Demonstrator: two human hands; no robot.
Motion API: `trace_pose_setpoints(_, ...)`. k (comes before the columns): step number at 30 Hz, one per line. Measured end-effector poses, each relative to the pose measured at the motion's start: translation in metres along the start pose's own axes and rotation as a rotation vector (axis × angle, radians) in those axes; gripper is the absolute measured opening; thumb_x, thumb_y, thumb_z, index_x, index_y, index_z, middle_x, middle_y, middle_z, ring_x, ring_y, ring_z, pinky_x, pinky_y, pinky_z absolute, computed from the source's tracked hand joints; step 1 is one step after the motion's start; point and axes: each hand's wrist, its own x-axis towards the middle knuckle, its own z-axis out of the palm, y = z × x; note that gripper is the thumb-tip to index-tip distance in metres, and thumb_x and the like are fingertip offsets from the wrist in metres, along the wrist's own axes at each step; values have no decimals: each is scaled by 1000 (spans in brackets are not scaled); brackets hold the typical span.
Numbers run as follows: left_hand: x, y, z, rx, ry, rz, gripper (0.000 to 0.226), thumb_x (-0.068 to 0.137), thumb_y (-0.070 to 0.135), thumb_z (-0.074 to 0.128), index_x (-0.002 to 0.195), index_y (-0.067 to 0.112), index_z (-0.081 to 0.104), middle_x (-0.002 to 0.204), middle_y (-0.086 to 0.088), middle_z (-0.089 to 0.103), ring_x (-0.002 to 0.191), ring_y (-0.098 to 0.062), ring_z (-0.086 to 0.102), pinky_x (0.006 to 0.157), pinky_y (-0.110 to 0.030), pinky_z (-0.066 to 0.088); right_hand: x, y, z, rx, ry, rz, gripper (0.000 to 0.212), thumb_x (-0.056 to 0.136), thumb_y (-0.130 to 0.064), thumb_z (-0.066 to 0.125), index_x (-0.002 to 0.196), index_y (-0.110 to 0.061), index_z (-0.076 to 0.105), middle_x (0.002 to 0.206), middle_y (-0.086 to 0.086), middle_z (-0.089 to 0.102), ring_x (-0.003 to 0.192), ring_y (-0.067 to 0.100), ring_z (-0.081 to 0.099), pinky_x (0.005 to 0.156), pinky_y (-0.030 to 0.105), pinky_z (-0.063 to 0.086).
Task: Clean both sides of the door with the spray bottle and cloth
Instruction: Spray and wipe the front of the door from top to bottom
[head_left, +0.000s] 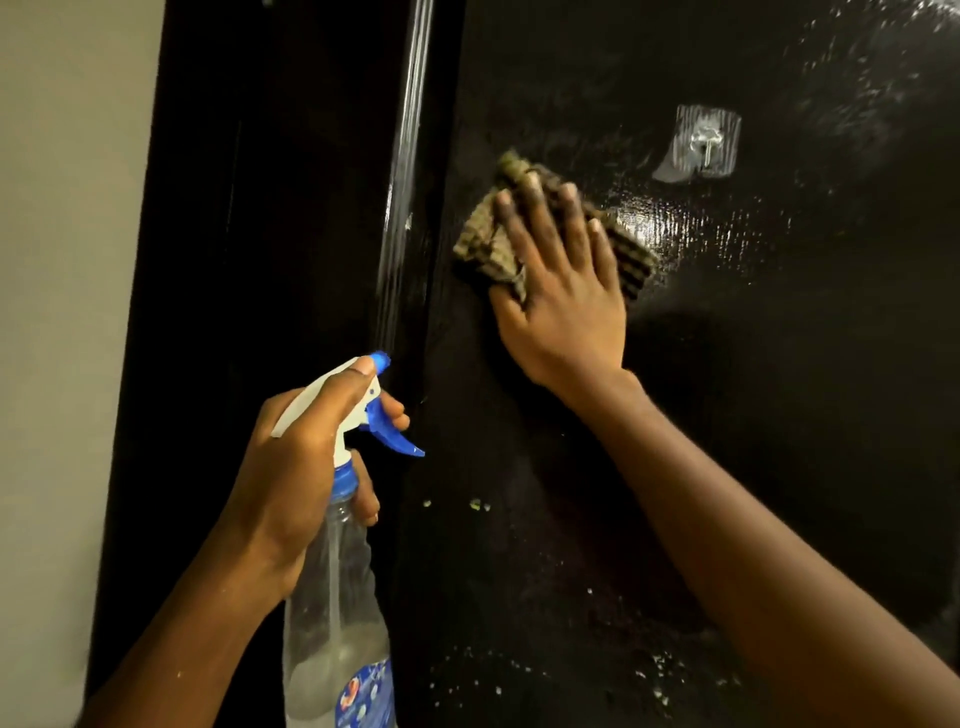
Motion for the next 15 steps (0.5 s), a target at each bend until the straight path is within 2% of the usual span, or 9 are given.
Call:
trace_pose_setpoints(3,0,-2,-13,8,-15,-5,44,97,49,45,76,18,68,79,-12,72,36,-25,49,47,-36,47,-49,-9,11,-65,-50,-341,69,97,-53,34,161,-28,21,169,-3,13,157,22,6,126,43,10)
trace_pose_setpoints(5,0,-4,-22,4,-20,-9,43,89,54,45,75,20,69,77,-12,72,36,-24,49,48,-38,48,-77,5,11,-77,-81,-452,69,97,-53,35,160,-29,23,168,-6,16,156,20,8,126,42,14)
trace_pose_setpoints(9,2,-9,-33,-12,-12,-17,43,94,51,47,74,21,69,81,-12,72,36,-26,49,46,-37,47,-59,30,3,-60,-19,-229,64,98,-47,31,160,-33,24,168,-8,17,156,18,10,125,43,14)
trace_pose_setpoints(12,7,-11,-33,-5,-35,-19,43,86,56,48,74,21,70,79,-12,72,35,-26,50,44,-35,47,0,26,-5,-33,18,-47,66,96,-50,23,161,-37,17,169,-10,9,156,17,3,126,38,3)
trace_pose_setpoints(15,11,-14,-30,0,-44,-12,42,88,56,49,73,21,69,80,-11,73,35,-25,50,45,-35,47,58,7,-12,-3,5,50,69,94,-53,17,161,-38,10,170,-9,1,156,15,-5,126,36,-4)
